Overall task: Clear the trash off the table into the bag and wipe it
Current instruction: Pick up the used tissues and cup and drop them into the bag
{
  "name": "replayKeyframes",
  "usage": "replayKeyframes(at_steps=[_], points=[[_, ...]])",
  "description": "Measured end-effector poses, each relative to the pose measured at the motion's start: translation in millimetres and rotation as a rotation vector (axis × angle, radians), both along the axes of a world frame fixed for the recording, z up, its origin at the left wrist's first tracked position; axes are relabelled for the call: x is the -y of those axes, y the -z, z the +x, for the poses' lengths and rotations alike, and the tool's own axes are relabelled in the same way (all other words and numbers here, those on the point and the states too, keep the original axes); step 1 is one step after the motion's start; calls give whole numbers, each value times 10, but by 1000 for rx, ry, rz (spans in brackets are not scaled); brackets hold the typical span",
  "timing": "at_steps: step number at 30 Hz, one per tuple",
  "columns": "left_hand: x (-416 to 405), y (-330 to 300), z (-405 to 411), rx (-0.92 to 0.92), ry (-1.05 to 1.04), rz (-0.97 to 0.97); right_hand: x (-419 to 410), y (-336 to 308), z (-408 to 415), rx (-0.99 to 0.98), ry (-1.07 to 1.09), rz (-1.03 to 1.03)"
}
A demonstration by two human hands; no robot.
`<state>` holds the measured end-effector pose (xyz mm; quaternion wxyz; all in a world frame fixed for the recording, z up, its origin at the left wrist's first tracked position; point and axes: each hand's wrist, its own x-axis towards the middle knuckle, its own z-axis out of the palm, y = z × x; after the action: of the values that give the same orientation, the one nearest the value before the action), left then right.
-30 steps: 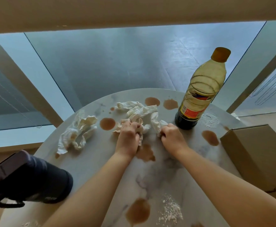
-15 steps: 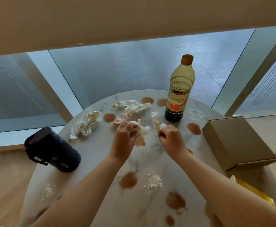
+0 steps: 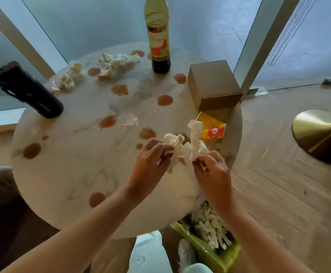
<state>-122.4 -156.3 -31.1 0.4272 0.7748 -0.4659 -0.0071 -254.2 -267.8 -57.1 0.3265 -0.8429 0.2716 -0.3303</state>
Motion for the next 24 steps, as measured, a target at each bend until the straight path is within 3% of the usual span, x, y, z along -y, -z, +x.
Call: replayKeyframes(at_steps=[5, 10, 17, 21, 24], points=[[77, 432, -1236, -223, 147, 97, -198, 780, -1258, -162, 212, 123], [137, 1118, -1723, -273, 298, 407, -342, 1484, -1917, -435, 313, 357], [407, 2326, -1693, -189, 347, 685, -302, 2658, -2134, -817, 391, 638], [553, 2898, -1712, -211, 485, 823, -229, 2986, -2013, -998, 330, 673], [573, 3102, -1729, -223, 587, 1036, -219, 3044, -1953, -1034, 325, 732]])
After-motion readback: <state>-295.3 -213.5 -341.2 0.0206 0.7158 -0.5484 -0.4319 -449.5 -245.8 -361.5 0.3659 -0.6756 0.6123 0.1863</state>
